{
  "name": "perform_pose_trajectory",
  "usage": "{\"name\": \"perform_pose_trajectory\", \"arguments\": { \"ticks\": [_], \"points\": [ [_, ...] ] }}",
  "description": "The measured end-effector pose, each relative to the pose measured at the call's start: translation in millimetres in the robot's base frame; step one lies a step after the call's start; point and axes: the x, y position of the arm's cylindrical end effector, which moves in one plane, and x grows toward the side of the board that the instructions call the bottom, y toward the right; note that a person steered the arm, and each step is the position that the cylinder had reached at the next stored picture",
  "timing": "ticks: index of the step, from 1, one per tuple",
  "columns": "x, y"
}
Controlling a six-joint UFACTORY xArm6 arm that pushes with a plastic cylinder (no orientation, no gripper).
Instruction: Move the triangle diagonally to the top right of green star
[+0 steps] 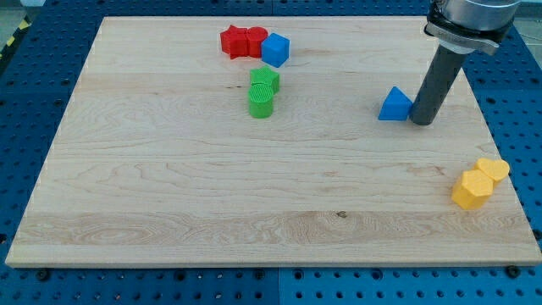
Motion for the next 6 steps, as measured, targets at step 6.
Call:
{"name": "perform_pose_trajectory", "arguments": {
  "ticks": [6],
  "points": [
    [-34,-75]
  ]
}}
